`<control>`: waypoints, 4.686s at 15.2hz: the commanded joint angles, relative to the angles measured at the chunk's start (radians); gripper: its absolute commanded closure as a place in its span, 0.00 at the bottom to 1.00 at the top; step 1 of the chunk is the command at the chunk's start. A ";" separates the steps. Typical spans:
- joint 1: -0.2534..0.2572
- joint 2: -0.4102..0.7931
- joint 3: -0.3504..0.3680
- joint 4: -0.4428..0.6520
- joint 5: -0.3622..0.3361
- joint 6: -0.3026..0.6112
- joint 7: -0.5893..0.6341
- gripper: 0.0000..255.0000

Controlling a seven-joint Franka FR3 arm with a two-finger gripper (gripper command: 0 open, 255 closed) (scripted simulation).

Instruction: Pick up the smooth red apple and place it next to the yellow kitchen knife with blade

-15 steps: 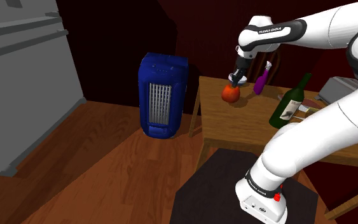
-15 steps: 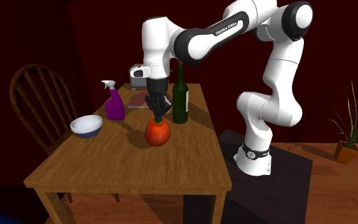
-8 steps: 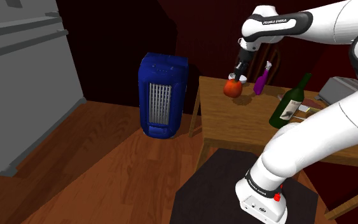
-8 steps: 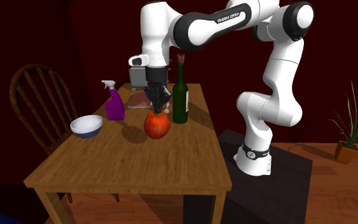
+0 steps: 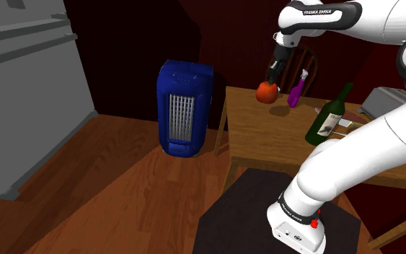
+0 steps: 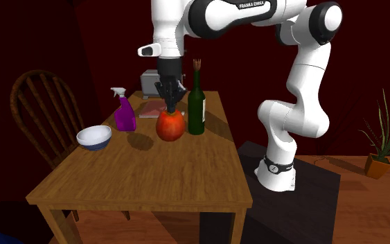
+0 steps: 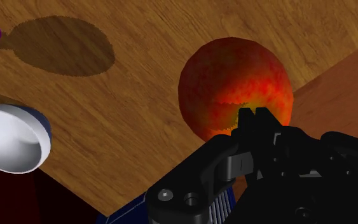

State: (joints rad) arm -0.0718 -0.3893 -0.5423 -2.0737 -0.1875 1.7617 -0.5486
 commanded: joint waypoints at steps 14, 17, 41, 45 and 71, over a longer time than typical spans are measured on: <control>-0.056 0.024 -0.158 0.132 -0.028 -0.081 -0.227 1.00; -0.067 0.054 -0.226 0.171 -0.024 -0.083 -0.311 1.00; -0.150 0.467 -0.614 0.316 0.290 0.037 -0.849 1.00; -0.150 0.472 -0.613 0.265 0.297 0.089 -0.855 1.00; -0.191 0.566 -0.585 0.102 0.401 0.288 -0.932 0.00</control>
State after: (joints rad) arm -0.2623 0.1765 -1.1277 -1.9718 0.2131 2.0494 -1.4801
